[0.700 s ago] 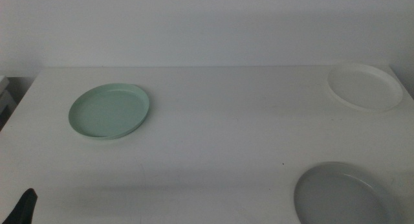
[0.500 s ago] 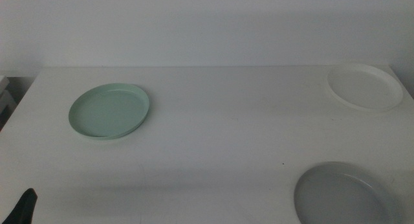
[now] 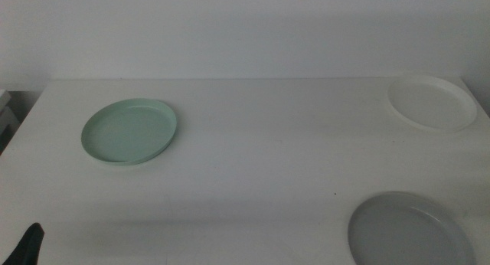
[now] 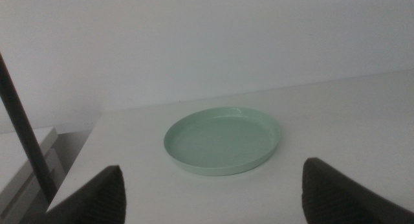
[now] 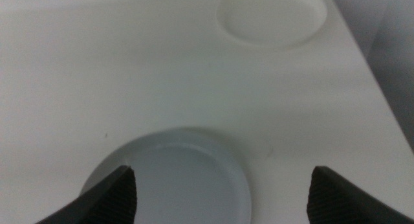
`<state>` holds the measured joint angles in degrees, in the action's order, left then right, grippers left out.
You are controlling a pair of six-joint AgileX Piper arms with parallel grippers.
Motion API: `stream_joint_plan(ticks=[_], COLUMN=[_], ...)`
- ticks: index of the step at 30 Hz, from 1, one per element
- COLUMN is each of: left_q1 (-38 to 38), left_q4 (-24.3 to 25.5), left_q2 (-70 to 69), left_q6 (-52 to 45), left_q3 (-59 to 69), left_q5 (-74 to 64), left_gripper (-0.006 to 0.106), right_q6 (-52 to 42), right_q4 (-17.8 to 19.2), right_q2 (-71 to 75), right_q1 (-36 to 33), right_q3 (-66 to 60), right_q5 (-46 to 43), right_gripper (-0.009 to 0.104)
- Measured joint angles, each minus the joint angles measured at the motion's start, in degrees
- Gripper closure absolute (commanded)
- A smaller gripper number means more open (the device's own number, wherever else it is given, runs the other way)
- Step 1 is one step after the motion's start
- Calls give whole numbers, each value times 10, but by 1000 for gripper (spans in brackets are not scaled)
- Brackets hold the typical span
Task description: Stack the three bowls on top of each other.
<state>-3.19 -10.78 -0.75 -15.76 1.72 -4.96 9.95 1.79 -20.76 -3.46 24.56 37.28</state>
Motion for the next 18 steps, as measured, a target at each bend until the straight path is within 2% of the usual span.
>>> stream_joint_plan(ticks=[4, 8, 18], left_q1=[0, 0, 0], left_q4=[0, 0, 1], left_q2=[0, 0, 0], left_q6=[0, 0, 0], left_q3=[0, 0, 0], left_q5=[0, 0, 0], left_gripper=[10, 10, 10], right_q6=[-1, 0, 8], right_q4=[-18, -18, -18], right_q2=[-86, -163, -303], right_q1=[0, 0, 0], right_q3=[79, 135, 153], right_q5=[89, 155, 142], right_gripper=[-1, -1, -1])
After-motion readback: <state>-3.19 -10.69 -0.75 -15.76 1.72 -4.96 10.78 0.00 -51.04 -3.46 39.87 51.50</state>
